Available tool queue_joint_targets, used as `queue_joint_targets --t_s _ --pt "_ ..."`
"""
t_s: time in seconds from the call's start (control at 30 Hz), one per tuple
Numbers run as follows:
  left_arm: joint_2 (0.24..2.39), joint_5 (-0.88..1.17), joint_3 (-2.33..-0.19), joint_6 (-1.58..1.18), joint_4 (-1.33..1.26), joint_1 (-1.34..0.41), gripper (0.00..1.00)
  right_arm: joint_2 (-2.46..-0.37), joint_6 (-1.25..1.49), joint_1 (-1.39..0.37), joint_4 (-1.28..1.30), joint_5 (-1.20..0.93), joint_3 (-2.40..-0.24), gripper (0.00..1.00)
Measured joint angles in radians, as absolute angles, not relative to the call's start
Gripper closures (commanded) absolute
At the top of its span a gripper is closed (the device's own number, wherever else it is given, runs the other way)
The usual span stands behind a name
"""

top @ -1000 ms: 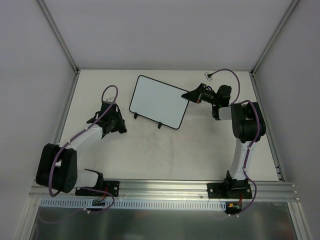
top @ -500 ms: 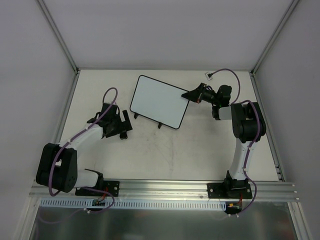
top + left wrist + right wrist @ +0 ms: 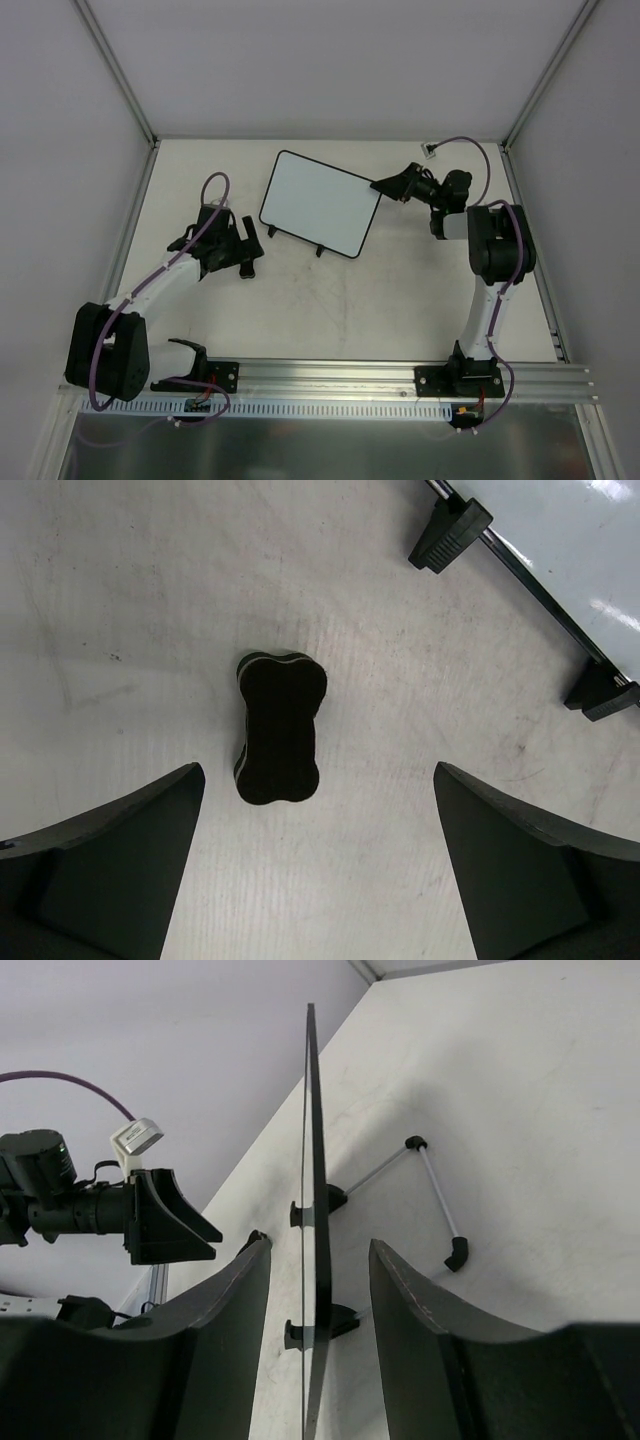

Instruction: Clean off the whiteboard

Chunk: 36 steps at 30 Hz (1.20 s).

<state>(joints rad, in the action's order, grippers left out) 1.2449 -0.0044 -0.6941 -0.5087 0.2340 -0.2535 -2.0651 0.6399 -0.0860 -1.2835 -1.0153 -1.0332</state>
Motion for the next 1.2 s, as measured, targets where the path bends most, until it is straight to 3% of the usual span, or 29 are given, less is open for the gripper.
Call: queue_joint_targets --t_s 0.4,0.5,0.53,0.67,0.93,1.2 --pt "1.163 -0.009 -0.699 -0.509 0.24 -0.253 0.01 -1.964 0.646 0.085 -1.272 -0.912 -1.02 0.45" --pt "1.124 -0.009 -0.699 -0.509 0.246 -0.253 0.01 -1.827 0.576 0.112 -1.177 -0.846 -0.963 0.46" --pt "1.107 -0.01 -0.699 -0.509 0.246 -0.253 0.01 -1.759 0.527 0.112 -1.098 -0.81 -0.938 0.31" --pt "1.04 -0.019 -0.698 -0.51 0.246 -0.253 0.01 -1.465 0.364 0.087 -0.844 -0.672 -0.848 0.11" --pt "0.935 -0.038 -0.672 -0.517 0.244 -0.253 0.01 -1.003 0.188 0.025 -0.518 -0.473 -0.616 0.01" --pt "0.9 -0.061 -0.625 -0.517 0.226 -0.254 0.01 -0.683 0.156 -0.02 -0.196 -0.343 -0.422 0.01"
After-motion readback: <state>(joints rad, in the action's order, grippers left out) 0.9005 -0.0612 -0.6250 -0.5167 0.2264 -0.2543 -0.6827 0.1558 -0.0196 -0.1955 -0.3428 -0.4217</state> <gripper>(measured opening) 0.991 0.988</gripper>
